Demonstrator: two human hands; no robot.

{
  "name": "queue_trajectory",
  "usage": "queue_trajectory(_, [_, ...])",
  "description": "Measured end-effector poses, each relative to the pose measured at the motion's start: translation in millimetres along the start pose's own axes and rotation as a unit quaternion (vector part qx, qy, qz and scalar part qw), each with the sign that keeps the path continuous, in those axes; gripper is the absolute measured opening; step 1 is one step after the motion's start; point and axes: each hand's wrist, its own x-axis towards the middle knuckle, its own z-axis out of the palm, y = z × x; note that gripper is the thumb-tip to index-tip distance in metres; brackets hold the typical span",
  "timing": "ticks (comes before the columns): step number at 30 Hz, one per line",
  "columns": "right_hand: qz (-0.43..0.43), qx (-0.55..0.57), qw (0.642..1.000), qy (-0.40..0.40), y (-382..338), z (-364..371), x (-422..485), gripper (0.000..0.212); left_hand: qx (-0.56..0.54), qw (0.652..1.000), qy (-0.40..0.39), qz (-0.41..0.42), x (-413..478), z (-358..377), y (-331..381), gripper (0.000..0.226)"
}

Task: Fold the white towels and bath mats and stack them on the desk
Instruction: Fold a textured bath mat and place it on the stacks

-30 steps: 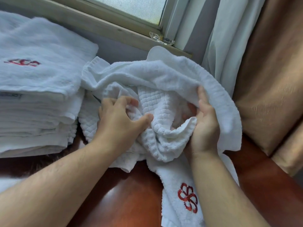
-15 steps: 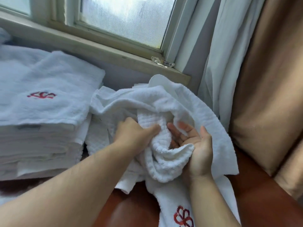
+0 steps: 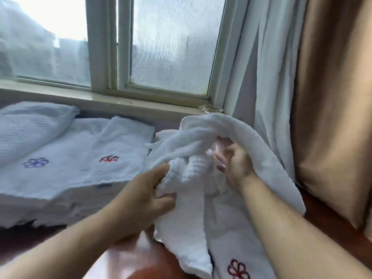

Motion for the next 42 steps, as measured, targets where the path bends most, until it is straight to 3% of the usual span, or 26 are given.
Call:
queue_trajectory(3, [-0.01,-0.048,0.999,-0.021,-17,9,15,0.042,0.071,0.996,-0.055,-0.025,-13,-14,5,0.032])
queue_trajectory(5, [0.002,-0.208,0.978,-0.012,-17,13,16,0.037,0.087,0.993,-0.052,-0.059,-11,-14,2,0.032])
queue_trajectory(7, [0.004,-0.396,0.918,-0.019,-7,14,12,0.046,0.008,0.992,-0.03,-0.125,0,-9,-2,0.029])
queue_trajectory(9, [-0.017,-0.471,0.882,-0.008,1,15,4,0.065,-0.131,0.977,-0.037,-0.166,18,0,-8,0.035])
queue_trajectory(13, [0.023,-0.342,0.94,-0.01,5,16,0,0.074,-0.254,0.958,-0.013,-0.133,43,28,-21,0.028])
queue_trajectory(14, [0.034,-0.332,0.942,-0.023,6,15,3,0.078,-0.218,0.968,-0.002,-0.122,46,36,-27,0.031])
queue_trajectory(16, [0.04,-0.346,0.936,-0.049,10,13,9,0.089,-0.001,0.995,-0.003,-0.101,54,51,-42,0.04])
queue_trajectory(18, [0.036,-0.321,0.944,-0.073,24,8,15,0.087,0.145,0.984,-0.022,-0.097,61,63,-54,0.047])
queue_trajectory(22, [0.03,-0.186,0.977,-0.103,62,-10,26,0.066,0.091,0.988,-0.037,-0.116,82,84,-75,0.033])
queue_trajectory(24, [-0.005,-0.201,0.976,-0.08,72,-11,31,0.064,0.126,0.981,-0.048,-0.138,92,89,-89,0.028])
queue_trajectory(26, [-0.017,-0.236,0.97,-0.061,76,-5,34,0.044,0.144,0.979,-0.065,-0.132,99,88,-105,0.022])
queue_trajectory(28, [-0.034,-0.251,0.966,-0.05,78,0,31,0.031,0.094,0.984,-0.076,-0.129,99,84,-112,0.016])
queue_trajectory(31, [-0.054,-0.255,0.965,-0.02,79,0,19,0.039,0.104,0.98,-0.118,-0.118,94,78,-105,0.026])
queue_trajectory(34, [-0.074,-0.229,0.97,0.008,74,7,7,0.023,0.022,0.986,-0.093,-0.138,82,68,-95,0.011])
queue_trajectory(37, [-0.134,-0.18,0.973,0.046,49,25,-4,0.013,-0.079,0.982,-0.054,-0.16,64,58,-79,0.025])
queue_trajectory(39, [-0.178,-0.127,0.975,0.045,22,42,-10,0.019,-0.153,0.978,0.008,-0.139,54,50,-61,0.03])
queue_trajectory(42, [-0.207,0.076,0.975,-0.018,-28,55,-16,0.018,-0.212,0.973,0.052,-0.073,51,32,-29,0.012])
